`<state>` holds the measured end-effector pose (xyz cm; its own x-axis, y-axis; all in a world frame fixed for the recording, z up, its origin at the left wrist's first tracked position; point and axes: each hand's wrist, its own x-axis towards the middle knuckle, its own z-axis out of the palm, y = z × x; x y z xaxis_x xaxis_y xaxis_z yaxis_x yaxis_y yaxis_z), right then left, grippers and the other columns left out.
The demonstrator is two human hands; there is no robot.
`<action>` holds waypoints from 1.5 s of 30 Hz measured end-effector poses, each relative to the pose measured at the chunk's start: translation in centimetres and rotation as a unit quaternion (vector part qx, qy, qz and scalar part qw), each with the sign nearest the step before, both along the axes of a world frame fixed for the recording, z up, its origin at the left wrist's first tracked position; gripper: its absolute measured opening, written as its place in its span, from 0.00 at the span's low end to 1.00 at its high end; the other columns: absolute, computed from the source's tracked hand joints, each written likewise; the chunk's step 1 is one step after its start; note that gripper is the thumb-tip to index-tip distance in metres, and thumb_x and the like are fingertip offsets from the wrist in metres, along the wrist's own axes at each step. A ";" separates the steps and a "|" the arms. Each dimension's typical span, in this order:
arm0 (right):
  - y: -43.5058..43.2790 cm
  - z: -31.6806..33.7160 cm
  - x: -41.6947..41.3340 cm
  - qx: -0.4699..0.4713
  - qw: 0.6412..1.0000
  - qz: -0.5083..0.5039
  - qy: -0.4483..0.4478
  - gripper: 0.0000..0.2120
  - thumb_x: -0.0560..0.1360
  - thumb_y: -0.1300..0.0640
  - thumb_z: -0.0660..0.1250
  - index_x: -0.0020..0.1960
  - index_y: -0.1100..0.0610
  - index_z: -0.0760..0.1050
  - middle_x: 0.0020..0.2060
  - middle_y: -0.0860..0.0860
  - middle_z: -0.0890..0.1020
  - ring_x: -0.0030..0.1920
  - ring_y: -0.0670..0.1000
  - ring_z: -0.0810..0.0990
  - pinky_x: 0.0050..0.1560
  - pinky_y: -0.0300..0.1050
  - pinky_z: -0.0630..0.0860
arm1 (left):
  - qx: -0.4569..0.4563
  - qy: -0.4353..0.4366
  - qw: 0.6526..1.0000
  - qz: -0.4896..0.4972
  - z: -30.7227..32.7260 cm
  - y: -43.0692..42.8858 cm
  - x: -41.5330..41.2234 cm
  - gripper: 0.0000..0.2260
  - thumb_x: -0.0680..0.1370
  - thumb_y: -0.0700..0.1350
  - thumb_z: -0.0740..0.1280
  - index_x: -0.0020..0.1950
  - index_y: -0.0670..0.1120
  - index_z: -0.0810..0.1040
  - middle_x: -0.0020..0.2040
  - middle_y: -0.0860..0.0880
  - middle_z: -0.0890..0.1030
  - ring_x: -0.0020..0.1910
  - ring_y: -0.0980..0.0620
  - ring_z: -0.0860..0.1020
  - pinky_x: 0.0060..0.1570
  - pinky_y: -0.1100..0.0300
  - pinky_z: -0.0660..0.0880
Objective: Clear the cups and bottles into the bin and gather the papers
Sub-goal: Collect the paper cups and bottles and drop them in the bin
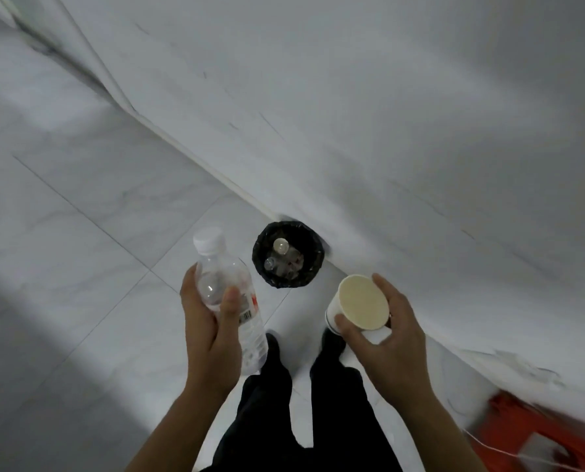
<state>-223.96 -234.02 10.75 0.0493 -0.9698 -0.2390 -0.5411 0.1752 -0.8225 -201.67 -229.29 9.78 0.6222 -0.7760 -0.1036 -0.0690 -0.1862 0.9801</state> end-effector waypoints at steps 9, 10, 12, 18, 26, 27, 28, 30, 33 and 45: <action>-12.8 -24.2 4.8 0.147 0.987 0.050 0.044 0.38 0.69 0.50 0.78 0.75 0.51 0.65 0.66 0.46 0.73 0.62 0.44 0.72 0.59 0.38 0.70 | 0.109 -0.060 0.992 0.032 -20.2 -14.3 2.7 0.28 0.75 0.53 0.71 0.67 0.46 0.60 0.64 0.51 0.68 0.62 0.57 0.73 0.61 0.57 0.74; -14.2 -27.4 5.4 0.155 0.984 0.064 0.054 0.38 0.69 0.50 0.78 0.75 0.52 0.65 0.67 0.48 0.73 0.64 0.47 0.72 0.60 0.41 0.70 | 0.118 -0.053 0.991 0.024 -22.9 -15.7 3.2 0.28 0.75 0.50 0.73 0.67 0.45 0.61 0.64 0.49 0.69 0.63 0.56 0.73 0.61 0.57 0.74; -16.7 -33.6 6.8 0.169 0.979 0.087 0.076 0.38 0.69 0.51 0.78 0.75 0.53 0.66 0.67 0.51 0.72 0.66 0.49 0.72 0.59 0.40 0.67 | 0.133 -0.050 0.990 0.002 -28.0 -18.0 4.2 0.28 0.75 0.47 0.74 0.66 0.45 0.61 0.64 0.49 0.70 0.64 0.54 0.73 0.62 0.58 0.75; -20.9 -49.2 9.5 0.195 0.968 0.095 0.129 0.37 0.67 0.53 0.77 0.72 0.53 0.65 0.65 0.54 0.70 0.62 0.53 0.74 0.53 0.41 0.69 | 0.173 -0.055 0.983 -0.010 -42.8 -22.8 6.8 0.29 0.72 0.50 0.75 0.64 0.46 0.62 0.63 0.48 0.72 0.65 0.52 0.75 0.61 0.56 0.78; -21.3 -60.8 7.7 0.240 0.931 0.182 0.207 0.50 0.72 0.49 0.75 0.81 0.56 0.47 0.77 0.56 0.59 0.75 0.58 0.64 0.68 0.53 0.67 | 0.286 -0.097 0.953 -0.020 -58.2 -24.5 6.2 0.35 0.72 0.62 0.70 0.69 0.45 0.62 0.62 0.47 0.76 0.55 0.50 0.80 0.53 0.51 0.80; -21.2 -61.4 7.4 0.239 0.925 0.196 0.222 0.49 0.73 0.50 0.74 0.81 0.57 0.47 0.78 0.57 0.59 0.75 0.59 0.63 0.69 0.53 0.67 | 0.277 -0.111 0.954 -0.022 -58.9 -24.6 5.9 0.35 0.72 0.64 0.68 0.70 0.45 0.61 0.64 0.46 0.75 0.56 0.48 0.80 0.53 0.51 0.80; -21.1 -61.7 7.1 0.233 0.921 0.209 0.232 0.47 0.74 0.50 0.73 0.81 0.58 0.47 0.78 0.57 0.58 0.75 0.60 0.63 0.69 0.53 0.67 | 0.268 -0.132 0.954 -0.029 -59.2 -24.9 5.8 0.35 0.73 0.64 0.67 0.72 0.45 0.62 0.64 0.45 0.74 0.57 0.48 0.80 0.53 0.51 0.80; -20.9 -61.9 6.9 0.227 0.918 0.222 0.237 0.45 0.74 0.51 0.72 0.81 0.58 0.49 0.78 0.58 0.59 0.75 0.59 0.63 0.70 0.53 0.66 | 0.260 -0.190 0.945 -0.059 -59.3 -25.5 5.6 0.35 0.73 0.64 0.67 0.72 0.45 0.63 0.64 0.46 0.74 0.59 0.49 0.78 0.55 0.55 0.78; -20.7 -61.8 7.0 0.233 0.921 0.220 0.223 0.42 0.74 0.50 0.72 0.80 0.57 0.53 0.76 0.57 0.63 0.74 0.59 0.66 0.68 0.53 0.69 | 0.273 -0.278 0.912 -0.129 -58.8 -27.0 5.8 0.35 0.74 0.64 0.66 0.74 0.47 0.64 0.65 0.46 0.74 0.63 0.48 0.73 0.53 0.61 0.68; -20.0 -62.1 6.5 0.232 0.925 0.216 0.208 0.39 0.76 0.51 0.69 0.80 0.57 0.53 0.75 0.56 0.63 0.73 0.57 0.68 0.68 0.50 0.69 | 0.338 -0.249 0.835 -0.356 -60.7 -31.1 4.0 0.33 0.79 0.56 0.63 0.80 0.51 0.54 0.71 0.39 0.67 0.67 0.36 0.71 0.64 0.43 0.71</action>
<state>-217.41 -253.99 -51.35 0.2178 -0.6697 -0.7100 -0.8961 0.1511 -0.4174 -197.68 -260.37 -50.87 0.1253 -0.8367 -0.5331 -0.7660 -0.4231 0.4840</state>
